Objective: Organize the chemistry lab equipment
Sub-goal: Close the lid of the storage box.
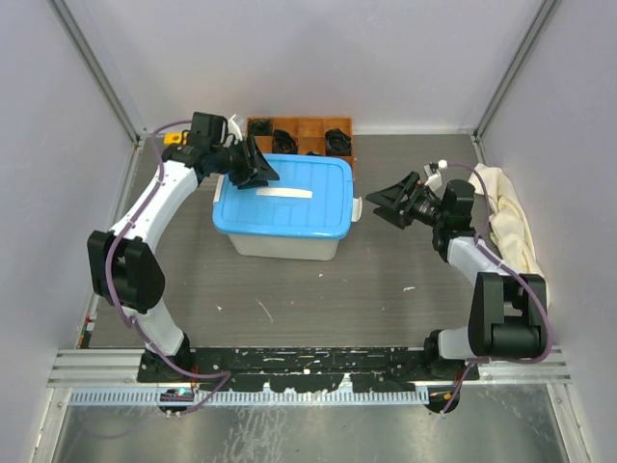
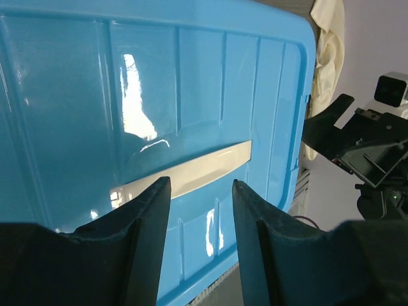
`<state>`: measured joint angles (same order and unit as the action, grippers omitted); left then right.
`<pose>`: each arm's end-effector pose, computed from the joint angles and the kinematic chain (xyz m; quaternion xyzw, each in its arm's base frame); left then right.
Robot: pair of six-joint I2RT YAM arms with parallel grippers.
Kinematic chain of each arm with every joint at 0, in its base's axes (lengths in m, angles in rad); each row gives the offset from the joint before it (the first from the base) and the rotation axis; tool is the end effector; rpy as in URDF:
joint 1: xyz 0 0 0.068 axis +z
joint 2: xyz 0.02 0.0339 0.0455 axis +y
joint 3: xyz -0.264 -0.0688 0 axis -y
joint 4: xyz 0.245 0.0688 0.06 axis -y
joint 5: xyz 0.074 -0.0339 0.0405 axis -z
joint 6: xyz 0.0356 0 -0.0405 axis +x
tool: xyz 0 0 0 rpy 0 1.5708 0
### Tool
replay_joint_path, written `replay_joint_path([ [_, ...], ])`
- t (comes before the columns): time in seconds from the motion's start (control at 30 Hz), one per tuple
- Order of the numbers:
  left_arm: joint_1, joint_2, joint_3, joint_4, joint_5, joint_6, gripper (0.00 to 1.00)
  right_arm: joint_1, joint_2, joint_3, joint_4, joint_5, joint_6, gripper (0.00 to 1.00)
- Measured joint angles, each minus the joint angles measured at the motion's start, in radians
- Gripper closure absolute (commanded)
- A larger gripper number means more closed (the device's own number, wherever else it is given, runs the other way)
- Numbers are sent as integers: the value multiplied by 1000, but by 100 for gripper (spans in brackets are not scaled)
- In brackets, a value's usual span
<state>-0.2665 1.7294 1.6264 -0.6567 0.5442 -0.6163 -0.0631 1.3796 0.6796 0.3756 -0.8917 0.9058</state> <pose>0.3688 -0.1198 0.3367 -0.0496 0.8900 -0.3856 0.2381 0.2884 0.0095 0.2300 0.1185 0.7655 0.5349 0.3373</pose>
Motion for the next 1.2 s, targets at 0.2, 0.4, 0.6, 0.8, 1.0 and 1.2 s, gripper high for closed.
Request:
replay_joint_path([
  [0.2,0,0,-43,25,-5,-50,56,0,60,-66,401,-90,236,8],
  [0.4,-7,0,-45,40,-14,-73,56,0,158,-96,573,-121,345,8],
  [0.6,-12,0,-45,40,-24,-78,56,0,205,-97,621,-125,361,8],
  [0.8,-13,0,-45,40,-24,-79,57,1,243,-97,624,-128,352,8],
  [1.0,-13,8,-25,40,-24,-79,57,32,316,-88,664,-132,375,8],
  [1.2,-13,30,-11,41,-23,-79,57,91,368,-38,734,-140,415,8],
])
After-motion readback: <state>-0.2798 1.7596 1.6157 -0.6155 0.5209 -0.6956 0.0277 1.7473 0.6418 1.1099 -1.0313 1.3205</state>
